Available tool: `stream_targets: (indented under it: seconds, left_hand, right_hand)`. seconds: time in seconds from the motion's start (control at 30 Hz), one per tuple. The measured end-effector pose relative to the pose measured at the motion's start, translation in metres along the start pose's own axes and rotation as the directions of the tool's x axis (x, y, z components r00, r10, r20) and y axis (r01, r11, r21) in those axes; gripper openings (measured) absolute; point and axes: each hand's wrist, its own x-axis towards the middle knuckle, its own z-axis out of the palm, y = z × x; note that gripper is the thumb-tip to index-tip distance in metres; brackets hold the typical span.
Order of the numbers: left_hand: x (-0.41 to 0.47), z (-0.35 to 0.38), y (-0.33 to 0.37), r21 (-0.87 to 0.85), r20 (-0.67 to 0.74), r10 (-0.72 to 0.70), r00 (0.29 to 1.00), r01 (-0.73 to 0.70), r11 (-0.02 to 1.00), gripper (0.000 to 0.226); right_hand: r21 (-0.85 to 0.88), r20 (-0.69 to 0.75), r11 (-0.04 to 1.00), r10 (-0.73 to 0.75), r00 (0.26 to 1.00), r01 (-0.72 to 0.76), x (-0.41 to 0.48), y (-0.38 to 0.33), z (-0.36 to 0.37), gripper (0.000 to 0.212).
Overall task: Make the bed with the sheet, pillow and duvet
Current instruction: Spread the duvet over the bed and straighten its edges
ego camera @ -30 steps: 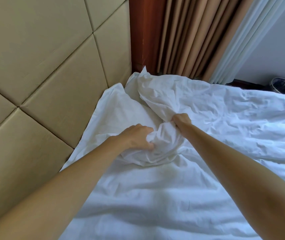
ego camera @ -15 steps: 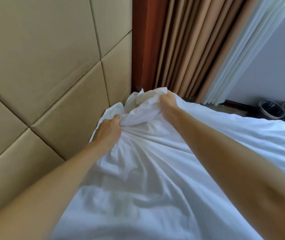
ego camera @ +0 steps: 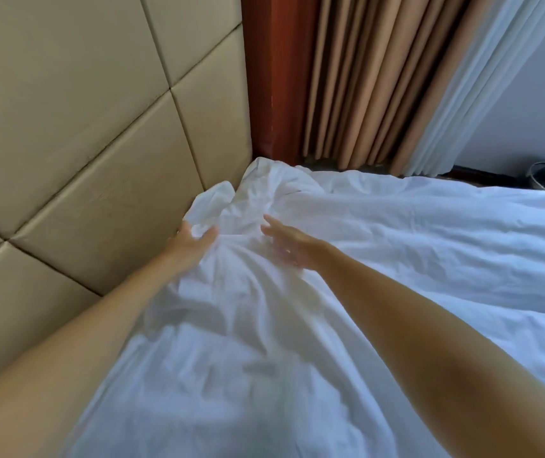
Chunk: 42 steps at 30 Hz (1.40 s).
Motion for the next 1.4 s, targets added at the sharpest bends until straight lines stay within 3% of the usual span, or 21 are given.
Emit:
stream_targets:
  seconds: [0.07,0.13,0.2,0.27,0.3,0.37,0.47,0.53,0.6,0.73,0.8,0.9,0.97,1.0,1.07,1.17,1.3,1.4]
  left_hand:
    - [-0.002,-0.005,-0.014,0.034,0.216,-0.036,0.976,0.029,0.999,0.112]
    - [-0.006,-0.014,-0.028,0.147,0.356,-0.077,0.931,0.025,0.989,0.130]
    - [-0.011,-0.015,-0.043,0.150,0.388,-0.065,0.919,0.007,0.989,0.101]
    - [-0.018,-0.009,-0.056,0.125,0.271,0.008,0.962,-0.044,0.991,0.052]
    - [-0.023,-0.005,-0.059,0.137,0.178,0.046,0.983,-0.071,0.988,0.038]
    - [-0.030,-0.007,-0.058,0.144,-0.017,0.113,0.994,-0.109,0.984,0.028]
    - [-0.028,-0.039,-0.046,0.245,-0.178,0.267,0.947,-0.220,0.944,0.025]
    - [-0.019,-0.060,-0.037,0.384,-0.190,0.381,0.905,-0.289,0.877,0.030]
    - [-0.011,-0.060,-0.032,0.500,-0.185,0.418,0.889,-0.281,0.819,0.034]
    - [-0.003,-0.030,-0.040,0.499,-0.230,0.321,0.919,-0.172,0.849,0.020]
    - [-0.004,-0.027,-0.047,0.416,-0.210,0.206,0.956,-0.103,0.904,0.035]
    - [-0.019,-0.030,-0.067,0.232,-0.053,-0.049,0.997,0.060,0.971,0.072]
    - [-0.037,-0.026,-0.092,0.294,0.096,-0.174,0.980,0.139,0.946,0.071]
    - [-0.044,-0.023,-0.104,0.319,0.109,-0.156,0.982,0.114,0.941,0.054]
    - [-0.054,-0.019,-0.118,0.341,-0.009,-0.047,0.999,0.048,0.939,0.027]
    - [-0.056,-0.015,-0.116,0.535,-0.099,0.087,0.991,-0.020,0.844,0.043]
    - [-0.068,-0.009,-0.108,0.613,-0.172,0.139,0.975,-0.004,0.790,0.039]
    - [-0.088,0.000,-0.110,0.647,-0.145,0.406,0.903,-0.224,0.729,0.052]
  right_hand:
    - [-0.027,0.046,0.999,0.019,0.999,-0.018,-0.003,0.005,0.004,0.052]
    - [-0.147,0.079,0.989,0.003,0.997,0.009,-0.018,0.000,0.011,0.057]
    - [-0.420,0.062,0.906,-0.019,0.998,0.043,-0.035,0.003,0.015,0.065]
    - [-0.797,-0.024,0.603,-0.085,0.996,0.032,-0.045,0.019,0.022,0.070]
    - [-0.883,-0.061,0.470,-0.145,0.988,0.014,-0.046,0.026,0.025,0.063]
    - [-0.920,-0.100,0.391,-0.294,0.951,0.024,-0.044,0.033,0.036,0.034]
    - [-0.872,-0.188,0.477,-0.536,0.823,0.111,-0.046,0.015,0.050,0.019]
    - [-0.833,-0.280,0.532,-0.642,0.714,0.151,-0.050,-0.005,0.049,0.019]
    - [-0.847,-0.302,0.514,-0.674,0.675,0.134,-0.051,-0.015,0.045,0.019]
    - [-0.824,-0.336,0.562,-0.578,0.744,0.064,-0.026,-0.003,0.039,0.031]
    - [-0.752,-0.373,0.658,-0.473,0.798,0.038,-0.011,0.009,0.041,0.044]
    - [-0.675,-0.402,0.738,-0.383,0.832,0.013,0.004,0.019,0.049,0.048]
    - [-0.670,-0.413,0.742,-0.390,0.823,0.015,0.008,0.021,0.052,0.048]
    - [-0.674,-0.421,0.738,-0.407,0.811,0.020,0.008,0.021,0.052,0.048]
    - [-0.694,-0.420,0.720,-0.430,0.800,0.023,0.003,0.019,0.051,0.042]
    - [-0.771,-0.323,0.636,-0.402,0.857,0.008,-0.013,0.013,0.049,0.025]
    - [-0.849,-0.218,0.528,-0.381,0.899,0.018,-0.044,0.021,0.049,0.044]
    - [-0.859,-0.241,0.511,-0.381,0.893,-0.014,-0.075,0.040,0.057,0.060]
